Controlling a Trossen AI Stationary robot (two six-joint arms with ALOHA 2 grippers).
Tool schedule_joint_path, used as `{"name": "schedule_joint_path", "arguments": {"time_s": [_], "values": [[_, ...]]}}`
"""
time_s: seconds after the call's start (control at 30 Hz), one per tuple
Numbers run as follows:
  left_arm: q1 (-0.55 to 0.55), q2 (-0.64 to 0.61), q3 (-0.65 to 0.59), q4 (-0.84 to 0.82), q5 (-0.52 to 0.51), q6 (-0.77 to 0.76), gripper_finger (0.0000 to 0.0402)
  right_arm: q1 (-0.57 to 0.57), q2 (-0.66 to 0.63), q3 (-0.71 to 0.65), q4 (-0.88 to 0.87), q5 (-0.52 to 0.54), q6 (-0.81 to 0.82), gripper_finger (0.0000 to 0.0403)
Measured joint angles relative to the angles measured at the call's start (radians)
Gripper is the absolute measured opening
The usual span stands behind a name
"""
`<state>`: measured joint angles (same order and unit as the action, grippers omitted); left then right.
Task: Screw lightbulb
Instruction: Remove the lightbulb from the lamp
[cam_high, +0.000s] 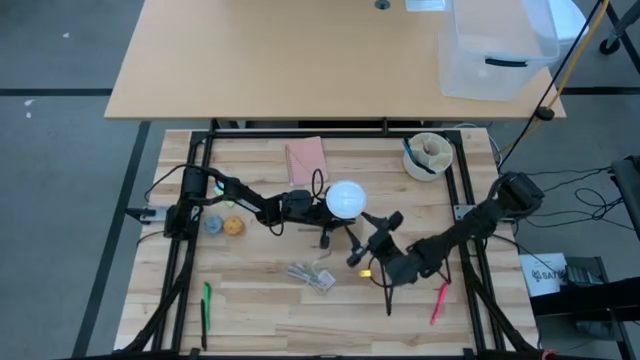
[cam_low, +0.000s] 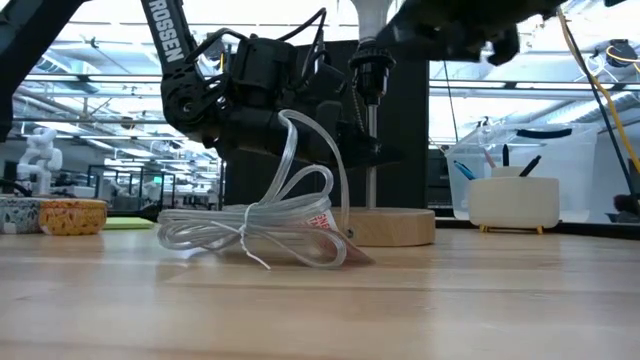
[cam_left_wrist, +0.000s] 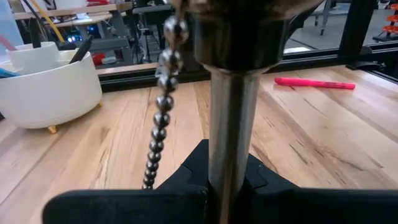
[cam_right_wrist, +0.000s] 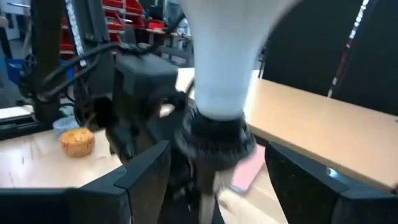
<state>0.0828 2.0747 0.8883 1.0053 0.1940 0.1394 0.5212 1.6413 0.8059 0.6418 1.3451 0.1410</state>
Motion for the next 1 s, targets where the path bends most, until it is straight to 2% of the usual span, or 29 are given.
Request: {"name": "schedule_joint_path", "arguments": {"time_s": [0.17, 0.27, 0.33, 0.5, 0.67, 0.83, 1.0], "values": [[-0.001, 0.0, 0.0, -0.001, 0.0, -0.003, 0.0023, -0.038, 0.0, 0.0, 0.195, -0.024, -0.186, 0.0255], [-0.001, 0.0, 0.0, -0.001, 0.0, -0.004, 0.0023, -0.056, 0.0, 0.0, 0.278, -0.103, -0.253, 0.0255], [-0.001, 0.0, 0.0, -0.001, 0.0, -0.002, 0.0023, -0.07, 0.0, 0.0, 0.325, -0.148, -0.283, 0.0255], [-0.001, 0.0, 0.0, -0.002, 0.001, -0.007, 0.0023, -0.104, 0.0, 0.0, 0.331, -0.17, -0.282, 0.0252], [-0.001, 0.0, 0.0, -0.002, 0.003, -0.007, 0.0023, -0.124, 0.0, 0.0, 0.33, -0.174, -0.276, 0.0215], [-0.001, 0.0, 0.0, -0.003, 0.018, -0.005, 0.0023, -0.128, 0.0, 0.0, 0.328, -0.176, -0.282, 0.0145], [-0.001, 0.001, 0.001, -0.004, 0.034, 0.002, 0.0023, -0.128, 0.0, 0.0, 0.328, -0.186, -0.305, 0.0139]]}}
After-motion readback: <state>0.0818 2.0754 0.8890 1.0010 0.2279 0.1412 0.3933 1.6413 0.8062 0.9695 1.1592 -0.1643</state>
